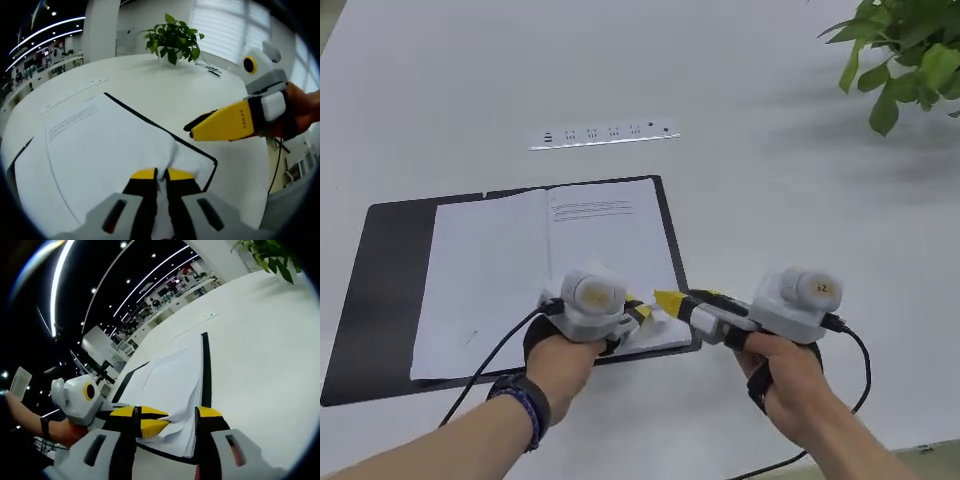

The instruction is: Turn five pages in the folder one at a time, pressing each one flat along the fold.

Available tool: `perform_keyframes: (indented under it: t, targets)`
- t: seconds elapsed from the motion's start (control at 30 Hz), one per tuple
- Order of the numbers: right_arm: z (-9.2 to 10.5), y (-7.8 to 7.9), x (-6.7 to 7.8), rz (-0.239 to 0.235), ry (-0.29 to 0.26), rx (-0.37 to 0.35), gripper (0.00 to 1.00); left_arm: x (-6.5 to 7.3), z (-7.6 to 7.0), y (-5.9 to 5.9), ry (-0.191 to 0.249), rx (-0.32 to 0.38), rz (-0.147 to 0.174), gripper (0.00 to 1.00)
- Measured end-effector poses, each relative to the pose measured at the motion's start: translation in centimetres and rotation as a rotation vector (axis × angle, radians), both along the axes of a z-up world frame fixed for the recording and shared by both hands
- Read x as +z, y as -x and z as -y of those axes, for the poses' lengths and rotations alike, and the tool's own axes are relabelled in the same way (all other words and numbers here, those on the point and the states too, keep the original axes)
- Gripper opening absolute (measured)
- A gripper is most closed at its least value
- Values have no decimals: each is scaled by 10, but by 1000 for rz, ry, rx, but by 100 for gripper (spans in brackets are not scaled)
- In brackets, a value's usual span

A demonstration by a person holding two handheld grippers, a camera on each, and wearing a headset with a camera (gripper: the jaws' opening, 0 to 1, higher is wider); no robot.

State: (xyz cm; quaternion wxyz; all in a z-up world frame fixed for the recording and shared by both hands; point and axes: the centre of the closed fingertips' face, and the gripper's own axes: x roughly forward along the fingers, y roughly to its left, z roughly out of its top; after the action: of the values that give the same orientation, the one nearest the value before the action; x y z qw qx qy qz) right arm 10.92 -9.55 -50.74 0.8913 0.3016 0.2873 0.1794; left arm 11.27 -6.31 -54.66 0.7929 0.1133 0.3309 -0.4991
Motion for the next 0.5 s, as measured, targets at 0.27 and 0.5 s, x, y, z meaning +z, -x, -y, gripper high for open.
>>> perform_keyframes:
  t: [0.27, 0.5]
  targets:
    - [0, -11, -7, -11, -22, -3, 41, 0, 0, 0, 4, -2, -3, 5]
    - [-4, -20, -11, -20, -66, -13, 34, 0, 0, 0, 16, -3, 0, 5]
